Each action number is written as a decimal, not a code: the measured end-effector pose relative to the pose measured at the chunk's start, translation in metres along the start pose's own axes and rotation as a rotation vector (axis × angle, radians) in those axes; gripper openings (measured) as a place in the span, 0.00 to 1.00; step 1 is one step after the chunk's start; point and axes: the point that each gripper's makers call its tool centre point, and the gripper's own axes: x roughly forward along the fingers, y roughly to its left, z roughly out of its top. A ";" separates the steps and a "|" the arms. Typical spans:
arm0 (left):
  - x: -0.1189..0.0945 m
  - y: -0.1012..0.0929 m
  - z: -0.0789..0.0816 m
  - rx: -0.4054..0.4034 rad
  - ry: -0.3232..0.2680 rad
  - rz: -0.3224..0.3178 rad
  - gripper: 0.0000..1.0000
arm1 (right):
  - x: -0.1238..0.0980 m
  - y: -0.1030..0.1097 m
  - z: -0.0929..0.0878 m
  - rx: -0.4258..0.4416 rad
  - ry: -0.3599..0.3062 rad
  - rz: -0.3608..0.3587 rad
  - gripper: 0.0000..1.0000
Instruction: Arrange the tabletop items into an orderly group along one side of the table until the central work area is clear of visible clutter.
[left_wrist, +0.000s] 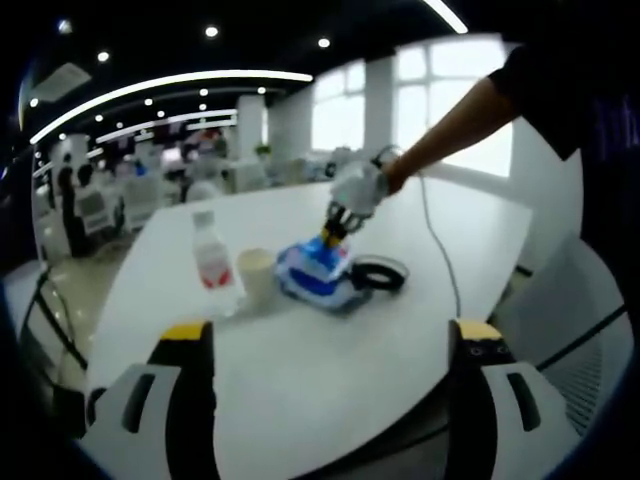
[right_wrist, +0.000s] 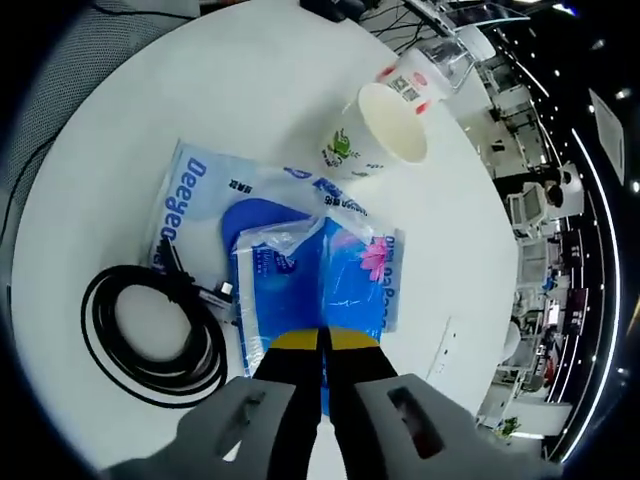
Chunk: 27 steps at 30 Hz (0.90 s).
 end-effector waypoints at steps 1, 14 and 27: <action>0.000 0.000 0.000 -0.001 -0.002 -0.001 0.94 | -0.002 -0.001 0.000 0.001 -0.002 -0.007 0.00; 0.001 -0.003 0.000 0.002 -0.005 -0.010 0.94 | -0.022 -0.011 -0.002 0.031 -0.032 -0.079 0.00; 0.001 -0.005 0.000 0.010 -0.011 -0.021 0.95 | -0.037 -0.002 -0.027 0.079 -0.006 -0.093 0.00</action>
